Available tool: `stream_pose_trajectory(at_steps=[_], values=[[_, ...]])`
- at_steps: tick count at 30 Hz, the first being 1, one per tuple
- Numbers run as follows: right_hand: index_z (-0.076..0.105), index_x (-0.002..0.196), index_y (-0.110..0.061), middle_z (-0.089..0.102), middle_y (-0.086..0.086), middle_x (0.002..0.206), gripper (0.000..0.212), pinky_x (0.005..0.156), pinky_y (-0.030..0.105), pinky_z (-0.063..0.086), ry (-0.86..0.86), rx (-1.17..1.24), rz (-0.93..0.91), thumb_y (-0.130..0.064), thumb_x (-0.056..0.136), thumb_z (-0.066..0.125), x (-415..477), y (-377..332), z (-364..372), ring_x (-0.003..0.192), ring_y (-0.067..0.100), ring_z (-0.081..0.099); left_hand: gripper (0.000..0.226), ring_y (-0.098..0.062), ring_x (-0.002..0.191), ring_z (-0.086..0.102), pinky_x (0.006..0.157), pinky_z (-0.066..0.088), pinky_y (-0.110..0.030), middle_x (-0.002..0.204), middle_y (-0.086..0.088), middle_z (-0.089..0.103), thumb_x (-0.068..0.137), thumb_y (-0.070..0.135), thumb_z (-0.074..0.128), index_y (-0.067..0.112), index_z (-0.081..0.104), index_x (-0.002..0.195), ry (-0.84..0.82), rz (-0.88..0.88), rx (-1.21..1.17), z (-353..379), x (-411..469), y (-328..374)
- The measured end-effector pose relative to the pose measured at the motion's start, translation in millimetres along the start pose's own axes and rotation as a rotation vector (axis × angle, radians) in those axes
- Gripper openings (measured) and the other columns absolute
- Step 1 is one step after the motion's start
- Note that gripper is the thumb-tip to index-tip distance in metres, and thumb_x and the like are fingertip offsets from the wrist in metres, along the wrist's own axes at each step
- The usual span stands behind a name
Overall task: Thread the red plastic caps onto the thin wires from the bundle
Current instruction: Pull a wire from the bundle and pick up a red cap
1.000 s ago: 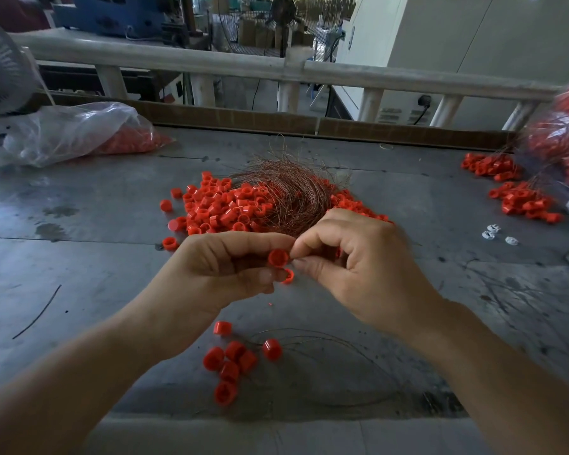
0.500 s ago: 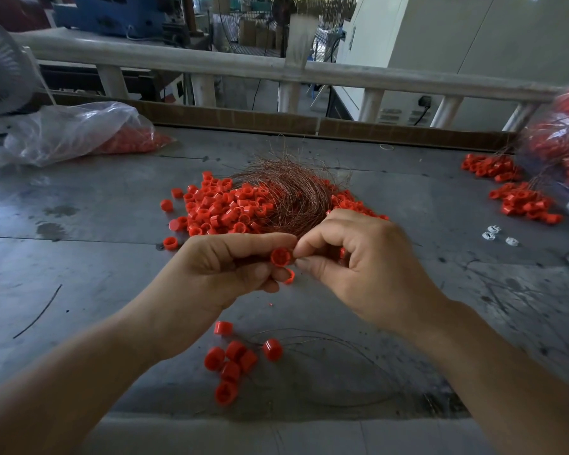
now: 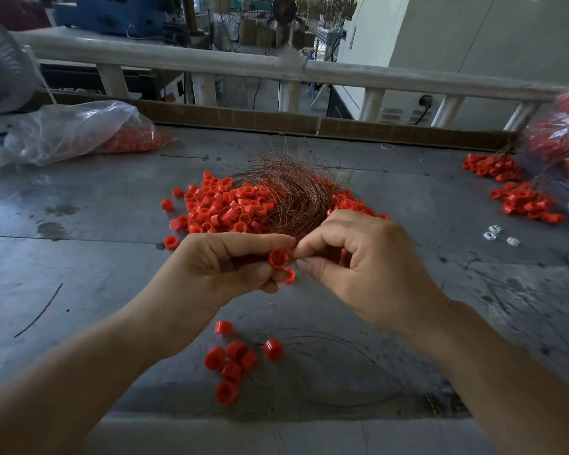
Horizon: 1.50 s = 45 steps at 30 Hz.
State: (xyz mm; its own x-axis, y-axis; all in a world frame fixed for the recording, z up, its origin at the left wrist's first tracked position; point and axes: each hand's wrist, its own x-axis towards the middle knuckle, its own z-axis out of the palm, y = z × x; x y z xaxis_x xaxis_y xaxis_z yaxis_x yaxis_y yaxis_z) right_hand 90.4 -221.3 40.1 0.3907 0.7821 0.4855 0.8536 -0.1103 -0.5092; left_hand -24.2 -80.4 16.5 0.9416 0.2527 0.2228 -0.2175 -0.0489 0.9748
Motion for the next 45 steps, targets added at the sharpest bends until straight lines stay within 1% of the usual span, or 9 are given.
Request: stream_pose_trajectory(at_steps=[7, 13, 16, 24, 28, 32, 36, 39, 45], values=[[0.072, 0.077, -0.018, 0.056, -0.015, 0.069, 0.023, 0.054, 0.014, 0.042, -0.053, 0.139, 0.071, 0.004, 0.077, 0.064, -1.0, -3.6, -6.1, 0.064, 0.013, 0.056, 0.032, -0.010, 0.072, 0.068, 0.064, 0.052, -0.017, 0.077, 0.000, 0.072, 0.068, 0.004, 0.058, 0.025, 0.075, 0.085, 0.040, 0.020, -0.043, -0.3, 0.8, -0.1], [0.054, 0.075, -0.026, 0.061, -0.010, 0.059, 0.032, 0.047, 0.014, 0.041, -0.107, 0.450, 0.271, 0.005, 0.076, 0.064, 2.1, -2.3, -8.7, 0.052, 0.000, 0.053, 0.032, -0.011, 0.071, 0.067, 0.064, 0.052, -0.017, 0.076, -0.003, 0.072, 0.056, 0.016, 0.083, 0.019, 0.075, 0.086, 0.011, 0.059, -0.185, 0.3, 0.8, 0.8], [0.050, 0.074, -0.025, 0.060, -0.008, 0.058, 0.036, 0.045, 0.015, 0.040, -0.176, 0.514, 0.318, 0.007, 0.074, 0.065, 0.4, -4.2, -4.4, 0.052, 0.004, 0.055, 0.035, -0.011, 0.072, 0.067, 0.064, 0.052, -0.018, 0.081, -0.003, 0.073, 0.057, 0.031, 0.081, 0.017, 0.075, 0.088, -0.021, 0.064, -0.243, 1.2, -0.1, 0.3], [0.049, 0.073, -0.023, 0.060, -0.010, 0.056, 0.035, 0.046, 0.012, 0.041, -0.251, 0.562, 0.321, 0.006, 0.072, 0.069, -2.9, -1.4, 0.8, 0.051, 0.000, 0.055, 0.026, -0.013, 0.074, 0.069, 0.064, 0.054, -0.019, 0.082, -0.005, 0.072, 0.064, 0.028, 0.078, 0.017, 0.074, 0.088, -0.111, 0.032, -0.283, 4.0, -2.9, 0.8], [0.055, 0.075, -0.027, 0.063, -0.008, 0.064, 0.025, 0.051, 0.014, 0.043, -0.259, 0.456, 0.309, -0.009, 0.075, 0.072, 2.3, 5.6, -5.4, 0.060, 0.004, 0.060, 0.028, -0.014, 0.076, 0.069, 0.067, 0.054, -0.019, 0.082, -0.006, 0.072, 0.061, 0.026, 0.080, 0.016, 0.075, 0.086, -0.083, -0.008, -0.341, 4.6, -1.7, -0.2], [0.061, 0.071, -0.024, 0.064, -0.003, 0.069, 0.011, 0.065, 0.027, 0.050, -0.039, 0.049, 0.366, -0.021, 0.076, 0.070, 8.7, 29.8, -24.8, 0.065, 0.011, 0.061, 0.033, -0.015, 0.077, 0.069, 0.068, 0.054, -0.020, 0.081, -0.006, 0.072, 0.057, 0.029, 0.081, 0.016, 0.075, 0.087, -0.020, -0.002, -0.327, 7.6, -2.9, -0.2], [0.063, 0.069, -0.028, 0.059, -0.013, 0.065, 0.013, 0.056, 0.005, 0.037, -0.173, -0.150, 0.402, -0.020, 0.078, 0.070, 7.3, 44.5, -25.3, 0.058, -0.005, 0.050, 0.038, -0.015, 0.077, 0.070, 0.067, 0.054, -0.019, 0.081, -0.007, 0.072, 0.052, 0.034, 0.084, 0.017, 0.075, 0.085, 0.013, -0.011, -0.318, 10.2, -3.2, 0.9], [0.069, 0.083, -0.025, 0.055, -0.019, 0.067, 0.006, 0.058, 0.003, 0.036, -0.291, -0.206, 0.372, -0.022, 0.079, 0.070, 5.4, 47.7, -17.0, 0.064, -0.008, 0.050, 0.041, -0.015, 0.077, 0.070, 0.067, 0.054, -0.019, 0.080, -0.006, 0.072, 0.049, 0.036, 0.086, 0.018, 0.075, 0.084, 0.022, -0.023, -0.312, 10.0, -3.0, 1.2], [0.069, 0.081, -0.026, 0.056, -0.018, 0.067, 0.008, 0.061, 0.012, 0.040, -0.207, -0.316, 0.404, -0.018, 0.078, 0.070, 3.6, 58.6, -31.1, 0.065, -0.002, 0.052, 0.041, -0.016, 0.078, 0.070, 0.068, 0.053, -0.019, 0.082, -0.006, 0.072, 0.049, 0.037, 0.086, 0.019, 0.075, 0.085, 0.010, -0.033, -0.295, 8.8, -3.8, 0.7]])
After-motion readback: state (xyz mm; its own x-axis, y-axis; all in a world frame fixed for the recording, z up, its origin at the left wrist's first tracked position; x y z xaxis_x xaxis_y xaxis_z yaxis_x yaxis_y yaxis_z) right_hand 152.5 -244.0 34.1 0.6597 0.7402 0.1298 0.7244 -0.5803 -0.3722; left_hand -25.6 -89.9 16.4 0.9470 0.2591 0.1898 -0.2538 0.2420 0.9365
